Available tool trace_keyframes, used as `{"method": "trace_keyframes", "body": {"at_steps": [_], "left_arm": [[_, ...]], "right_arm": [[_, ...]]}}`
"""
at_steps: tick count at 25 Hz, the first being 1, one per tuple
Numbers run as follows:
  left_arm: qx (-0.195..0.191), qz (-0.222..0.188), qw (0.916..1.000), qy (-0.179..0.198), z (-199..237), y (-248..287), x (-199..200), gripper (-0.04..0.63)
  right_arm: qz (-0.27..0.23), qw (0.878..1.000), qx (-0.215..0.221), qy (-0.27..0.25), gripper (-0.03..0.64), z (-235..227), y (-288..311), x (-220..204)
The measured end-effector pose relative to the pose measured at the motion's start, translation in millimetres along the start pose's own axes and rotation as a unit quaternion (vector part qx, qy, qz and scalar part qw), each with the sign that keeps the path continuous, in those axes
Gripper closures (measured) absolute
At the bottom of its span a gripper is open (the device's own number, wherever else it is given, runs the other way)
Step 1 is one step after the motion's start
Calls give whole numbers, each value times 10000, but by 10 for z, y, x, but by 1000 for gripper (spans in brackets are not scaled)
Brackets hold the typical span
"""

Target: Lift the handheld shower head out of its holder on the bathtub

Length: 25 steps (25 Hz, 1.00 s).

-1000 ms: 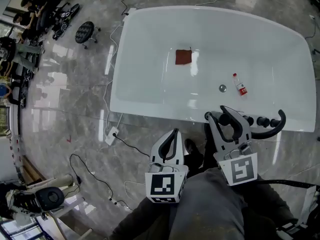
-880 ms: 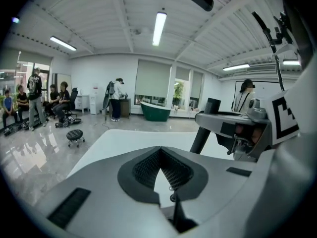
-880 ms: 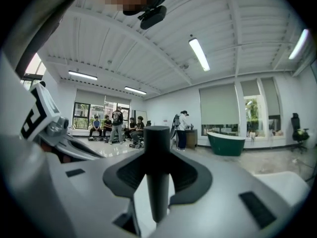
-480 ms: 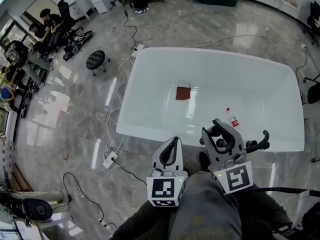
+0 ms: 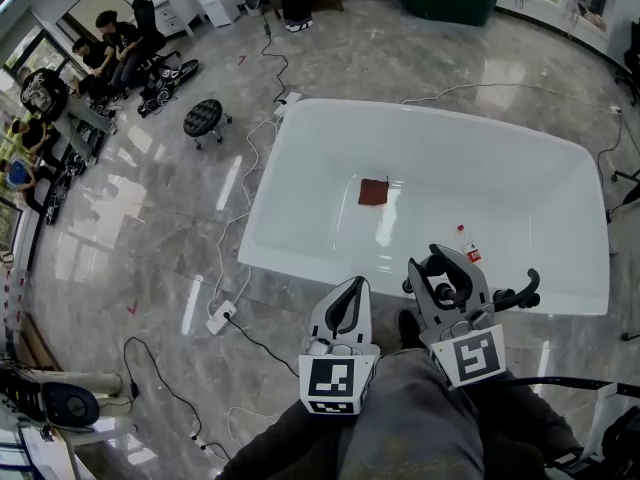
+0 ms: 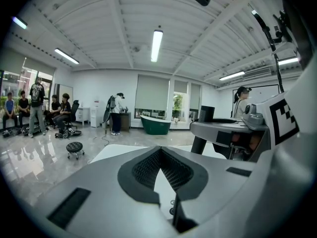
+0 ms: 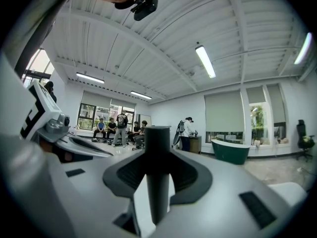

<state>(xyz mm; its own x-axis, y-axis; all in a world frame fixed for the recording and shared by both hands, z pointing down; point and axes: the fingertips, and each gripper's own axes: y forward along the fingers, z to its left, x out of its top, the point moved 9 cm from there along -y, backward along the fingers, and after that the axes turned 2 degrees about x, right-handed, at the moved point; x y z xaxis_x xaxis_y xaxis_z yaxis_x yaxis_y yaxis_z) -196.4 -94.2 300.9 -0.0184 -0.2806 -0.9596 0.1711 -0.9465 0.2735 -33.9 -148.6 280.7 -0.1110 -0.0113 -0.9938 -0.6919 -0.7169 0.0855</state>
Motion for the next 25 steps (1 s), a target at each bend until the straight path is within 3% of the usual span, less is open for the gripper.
{"method": "trace_keyframes", "body": {"at_steps": [6,15,25], "left_arm": [[-19,-36,10000,-29,46,-160,-167,592],[-152,-78,9998,-38,175,-392,-270,592],[-357,-54,9993,41,-19,-476,-265,592]], "right_arm": [[-19,10000,45,-71,480,178,-45,-112],[-83,9996,-226,-131,480,373,-94,-105],[-409,9984,-310,-226,480,430,-352,62]]}}
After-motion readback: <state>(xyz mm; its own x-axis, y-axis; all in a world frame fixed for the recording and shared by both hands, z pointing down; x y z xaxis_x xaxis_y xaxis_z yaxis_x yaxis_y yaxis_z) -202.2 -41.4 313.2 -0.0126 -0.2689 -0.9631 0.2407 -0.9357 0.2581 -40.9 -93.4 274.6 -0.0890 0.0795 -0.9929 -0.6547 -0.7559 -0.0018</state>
